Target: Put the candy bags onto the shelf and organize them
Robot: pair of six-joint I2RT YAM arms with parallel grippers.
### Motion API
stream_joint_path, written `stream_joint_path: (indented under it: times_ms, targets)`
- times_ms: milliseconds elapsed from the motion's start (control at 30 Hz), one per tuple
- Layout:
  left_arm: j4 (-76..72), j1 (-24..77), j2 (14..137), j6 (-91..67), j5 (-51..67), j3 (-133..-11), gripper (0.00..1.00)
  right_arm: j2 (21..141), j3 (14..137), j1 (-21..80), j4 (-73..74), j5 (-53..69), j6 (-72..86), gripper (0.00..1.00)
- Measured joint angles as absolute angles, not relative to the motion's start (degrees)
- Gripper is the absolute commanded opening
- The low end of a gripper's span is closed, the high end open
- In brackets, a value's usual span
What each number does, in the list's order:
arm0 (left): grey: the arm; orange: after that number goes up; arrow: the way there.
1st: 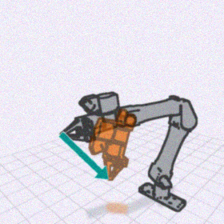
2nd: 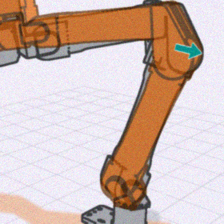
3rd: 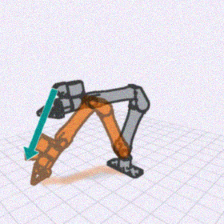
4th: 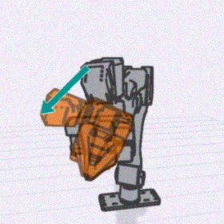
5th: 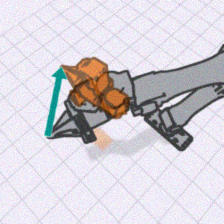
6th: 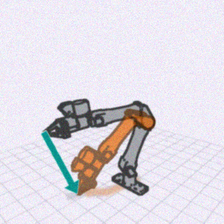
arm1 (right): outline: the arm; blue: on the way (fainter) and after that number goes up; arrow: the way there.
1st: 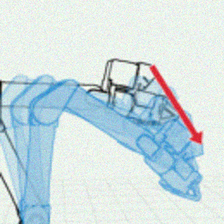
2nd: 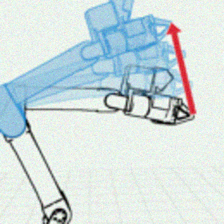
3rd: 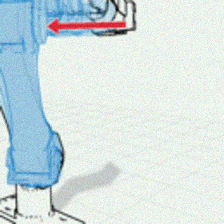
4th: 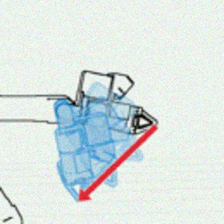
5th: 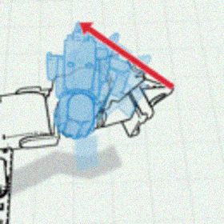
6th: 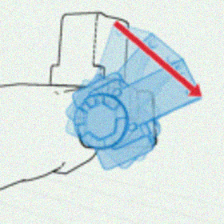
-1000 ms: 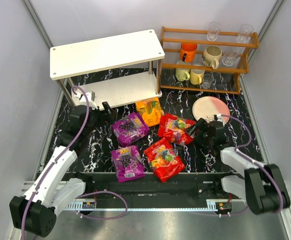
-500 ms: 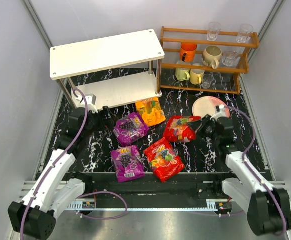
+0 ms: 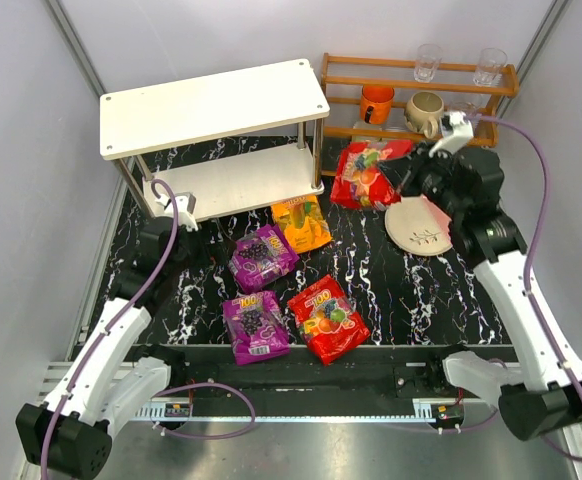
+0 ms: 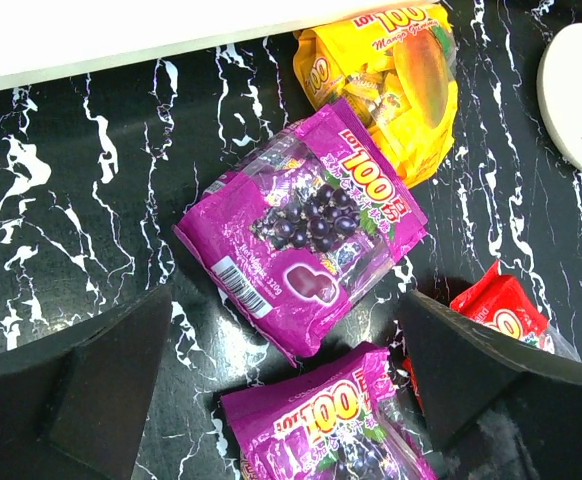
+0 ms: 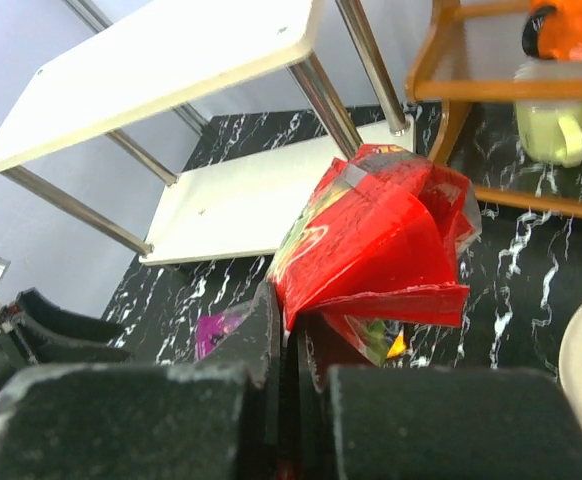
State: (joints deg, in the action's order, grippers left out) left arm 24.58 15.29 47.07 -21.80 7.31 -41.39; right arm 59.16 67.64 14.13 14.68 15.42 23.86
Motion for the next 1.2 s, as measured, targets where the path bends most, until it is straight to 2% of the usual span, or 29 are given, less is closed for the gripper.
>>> stream_joint_path:
  times_ms: [467,633,800,1067,1200]
  targets:
    - [29.2,15.3,46.3,-17.6,7.6,-41.4,0.99,90.8,116.0,26.1,22.7,8.4,14.4,0.0]
    - [30.3,15.3,46.7,-16.4,8.9,-41.4,0.99,102.6,136.7,28.0,25.4,7.6,13.1,0.0]
    - [30.5,15.3,46.7,-15.7,10.9,-41.4,0.99,119.4,158.8,30.9,23.9,2.9,8.6,0.0]
    - [30.4,15.3,46.7,-14.9,13.3,-41.4,0.99,131.5,155.5,35.7,15.5,-9.0,-5.1,0.0]
    - [30.4,15.3,46.7,-14.8,13.8,-41.4,0.99,132.8,154.6,38.0,11.2,-13.5,-15.2,0.0]
